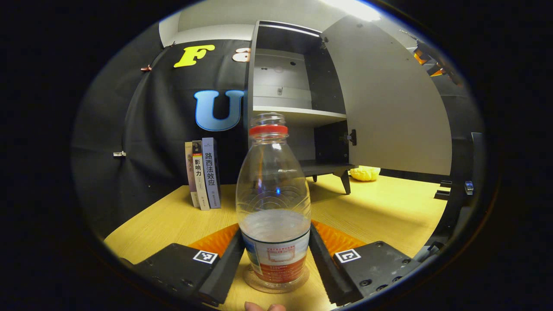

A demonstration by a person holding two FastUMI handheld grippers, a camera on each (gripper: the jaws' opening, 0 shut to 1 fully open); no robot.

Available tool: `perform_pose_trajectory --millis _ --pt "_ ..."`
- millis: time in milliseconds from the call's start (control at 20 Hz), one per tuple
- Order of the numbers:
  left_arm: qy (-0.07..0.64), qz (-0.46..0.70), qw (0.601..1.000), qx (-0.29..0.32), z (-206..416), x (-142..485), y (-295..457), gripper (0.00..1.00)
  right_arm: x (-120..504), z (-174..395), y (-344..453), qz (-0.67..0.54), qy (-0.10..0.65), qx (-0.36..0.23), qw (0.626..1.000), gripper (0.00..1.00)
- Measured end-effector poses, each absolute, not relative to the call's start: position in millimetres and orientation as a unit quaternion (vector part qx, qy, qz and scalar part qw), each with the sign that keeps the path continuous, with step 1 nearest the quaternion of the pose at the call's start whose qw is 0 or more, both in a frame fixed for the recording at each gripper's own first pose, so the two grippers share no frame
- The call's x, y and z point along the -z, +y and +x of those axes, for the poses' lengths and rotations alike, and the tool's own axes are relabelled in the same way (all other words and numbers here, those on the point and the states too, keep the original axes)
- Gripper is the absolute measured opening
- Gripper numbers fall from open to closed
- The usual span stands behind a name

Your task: Open the cabinet door with the right hand, grasp the bottle in the cabinet with the left hand and place it on the coaster, then close the cabinet door with the right hand.

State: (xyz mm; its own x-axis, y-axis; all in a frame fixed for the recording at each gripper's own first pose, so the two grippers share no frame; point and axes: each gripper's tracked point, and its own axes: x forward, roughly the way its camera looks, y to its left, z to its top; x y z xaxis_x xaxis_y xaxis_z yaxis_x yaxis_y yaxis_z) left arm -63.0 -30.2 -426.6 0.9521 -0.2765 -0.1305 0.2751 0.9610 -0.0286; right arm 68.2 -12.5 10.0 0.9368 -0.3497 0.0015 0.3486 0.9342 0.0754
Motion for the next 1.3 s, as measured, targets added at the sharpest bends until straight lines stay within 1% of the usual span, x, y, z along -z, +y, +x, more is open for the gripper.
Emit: perform_pose_trajectory --millis 50,100,200,400,600,800,1000,1150,1300 --pt "0.071 -0.007 0.988 0.139 -63.3 427.0 -29.4 0.85 -9.7 69.0 -12.9 0.038 -0.007 0.177 0.983 0.98" --pt "0.076 -0.007 0.988 0.136 -62.9 428.2 -28.6 0.9 -9.1 69.8 -12.4 0.043 -0.007 0.175 0.984 0.98" --pt "0.086 -0.006 0.988 0.131 -65.9 430.5 -26.7 0.94 -6.4 72.0 -12.4 0.05 -0.005 0.171 0.984 0.98" --pt "0.106 -0.001 0.988 0.116 -78.9 428.6 -22.0 0.94 -0.1 76.7 -18.6 0.055 0.002 0.166 0.985 0.98" --pt "0.116 -0.017 0.988 0.103 -98.0 399.5 -22.4 0.94 2.9 84.9 -26.4 0.043 0.003 0.165 0.985 0.98" --pt "0.113 -0.025 0.991 0.067 -104.9 337.0 -13.7 0.94 6.0 97.1 -27.1 0.041 0.012 0.149 0.988 0.98" --pt "0.086 -0.038 0.995 0.039 -94.2 241.9 -10.9 0.93 -2.2 104.7 -26.0 0.041 0.0 0.134 0.99 0.98" --pt "0.063 -0.058 0.996 0.028 -80.5 169.0 -19.4 0.95 -8.8 109.4 -25.0 0.035 -0.009 0.123 0.992 0.97" --pt "0.075 -0.06 0.995 0.009 -66.9 122.0 -27.9 0.95 -7.2 108.8 -21.3 0.031 -0.004 0.112 0.993 0.97"
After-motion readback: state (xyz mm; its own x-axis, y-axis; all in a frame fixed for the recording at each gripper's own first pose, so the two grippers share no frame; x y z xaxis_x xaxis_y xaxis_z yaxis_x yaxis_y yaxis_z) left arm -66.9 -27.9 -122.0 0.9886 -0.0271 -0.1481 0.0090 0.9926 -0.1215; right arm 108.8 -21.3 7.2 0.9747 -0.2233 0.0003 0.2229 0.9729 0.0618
